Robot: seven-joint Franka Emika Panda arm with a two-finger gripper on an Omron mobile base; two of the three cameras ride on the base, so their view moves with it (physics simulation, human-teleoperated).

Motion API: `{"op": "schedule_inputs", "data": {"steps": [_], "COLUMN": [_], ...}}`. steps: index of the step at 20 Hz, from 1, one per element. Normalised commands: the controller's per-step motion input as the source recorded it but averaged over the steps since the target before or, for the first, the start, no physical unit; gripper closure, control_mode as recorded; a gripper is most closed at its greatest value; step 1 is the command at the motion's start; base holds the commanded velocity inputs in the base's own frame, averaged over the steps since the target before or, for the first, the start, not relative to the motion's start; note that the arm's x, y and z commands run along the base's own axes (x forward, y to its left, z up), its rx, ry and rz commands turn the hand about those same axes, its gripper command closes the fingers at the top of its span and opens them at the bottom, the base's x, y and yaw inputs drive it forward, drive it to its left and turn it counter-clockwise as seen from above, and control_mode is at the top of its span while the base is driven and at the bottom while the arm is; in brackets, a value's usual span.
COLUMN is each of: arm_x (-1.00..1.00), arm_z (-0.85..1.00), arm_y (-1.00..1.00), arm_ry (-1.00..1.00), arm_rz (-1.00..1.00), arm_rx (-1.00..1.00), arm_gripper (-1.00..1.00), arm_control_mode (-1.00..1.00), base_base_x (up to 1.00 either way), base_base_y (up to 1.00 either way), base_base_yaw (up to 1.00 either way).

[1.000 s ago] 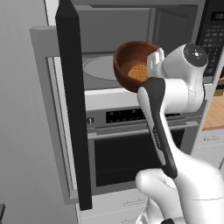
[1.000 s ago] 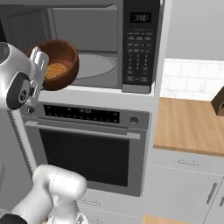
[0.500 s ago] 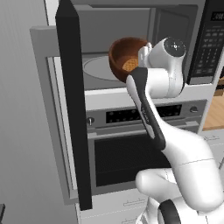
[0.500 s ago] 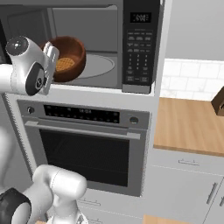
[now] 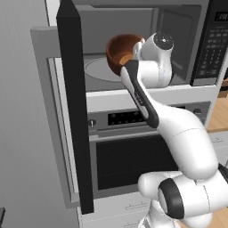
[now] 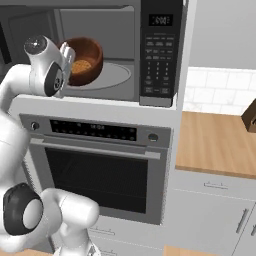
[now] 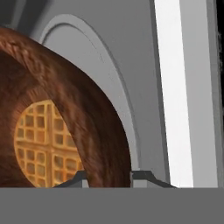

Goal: Open the microwave, place the bowl with waffle inside the microwave, then close the microwave door and turn it on.

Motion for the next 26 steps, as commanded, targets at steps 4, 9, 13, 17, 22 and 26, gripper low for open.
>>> {"op": "schedule_inputs", "data": {"steps": [4, 9, 13, 17, 22, 26], "arm_x": [0.58, 0.42, 0.17, 0.09, 0.00, 0.00], "arm_z": [0.03, -0.01, -0.10, -0.12, -0.16, -0.02], "arm_y": [0.00, 0.00, 0.00, 0.00, 0.00, 0.00], "arm_ry": [0.02, 0.10, 0.02, -0.02, -0.01, -0.06], "arm_rz": [0.00, -0.05, -0.05, -0.01, 0.00, 0.00], "arm_rx": [0.00, 0.00, 0.00, 0.00, 0.00, 0.00], "arm_gripper": [1.00, 1.00, 1.00, 1.00, -1.00, -1.00], "arm_control_mode": [-1.00, -1.00, -1.00, -1.00, -1.00, -1.00], "base_base_x": [0.00, 0.00, 0.00, 0.00, 0.00, 0.00], "base_base_y": [0.00, 0.00, 0.00, 0.00, 0.00, 0.00], "base_base_yaw": [0.00, 0.00, 0.00, 0.00, 0.00, 0.00]}}
